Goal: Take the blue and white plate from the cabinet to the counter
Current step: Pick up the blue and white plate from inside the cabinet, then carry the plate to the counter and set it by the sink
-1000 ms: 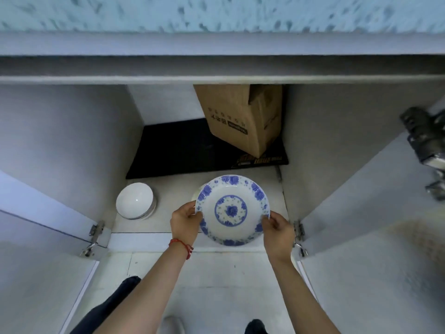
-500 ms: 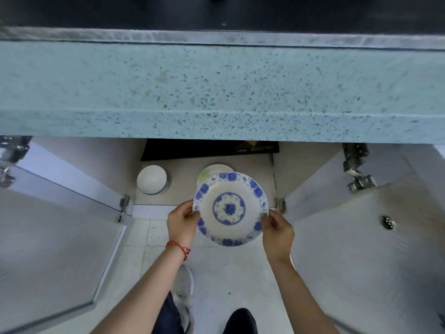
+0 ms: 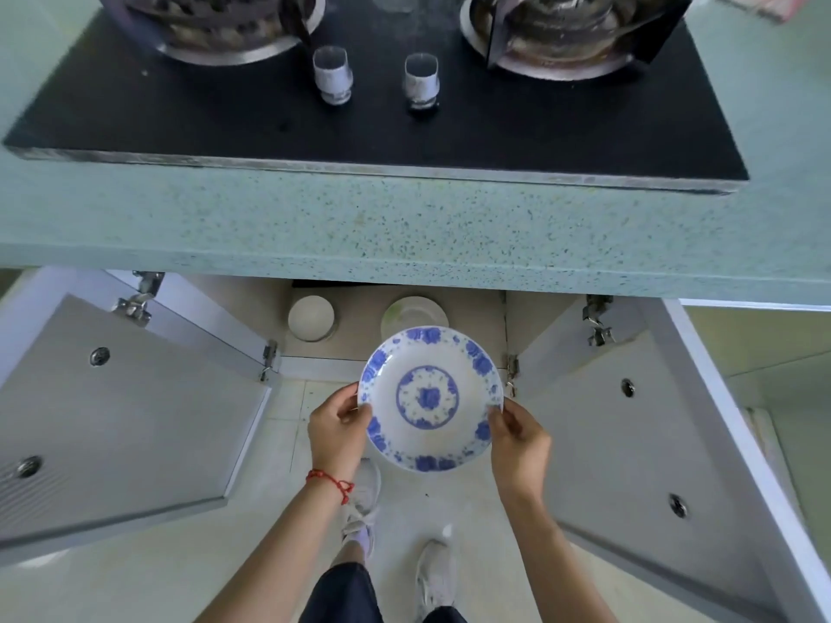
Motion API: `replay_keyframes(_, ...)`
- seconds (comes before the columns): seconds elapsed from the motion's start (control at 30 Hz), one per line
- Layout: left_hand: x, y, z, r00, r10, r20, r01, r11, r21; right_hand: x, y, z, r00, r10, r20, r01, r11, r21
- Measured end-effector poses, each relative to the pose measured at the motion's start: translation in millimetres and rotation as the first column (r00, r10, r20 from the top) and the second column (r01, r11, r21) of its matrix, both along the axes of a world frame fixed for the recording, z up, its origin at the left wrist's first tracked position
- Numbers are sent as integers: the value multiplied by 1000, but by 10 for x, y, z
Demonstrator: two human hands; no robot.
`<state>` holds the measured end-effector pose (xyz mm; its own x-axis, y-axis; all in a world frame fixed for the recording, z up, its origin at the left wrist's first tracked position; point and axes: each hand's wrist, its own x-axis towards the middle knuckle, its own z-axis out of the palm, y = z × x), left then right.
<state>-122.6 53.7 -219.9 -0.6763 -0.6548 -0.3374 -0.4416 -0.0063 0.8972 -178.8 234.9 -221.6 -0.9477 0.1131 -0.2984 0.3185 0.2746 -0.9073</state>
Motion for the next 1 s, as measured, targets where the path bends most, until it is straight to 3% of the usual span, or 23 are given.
replay_keyframes(0.37, 169, 17, 872, 991, -126, -42, 125, 992, -30, 363, 86, 868, 996, -91, -19, 92, 986, 139)
replay_keyframes(0.67, 149, -3, 1467, 953, -292, -82, 290, 957, -27, 592, 78, 1491, 958, -282, -46, 285, 954, 96)
replay_keyframes(1.0, 11, 176, 1896, 854, -498, -154, 500, 866, -26, 863, 282, 1931, 868, -481, -123, 489, 872, 37)
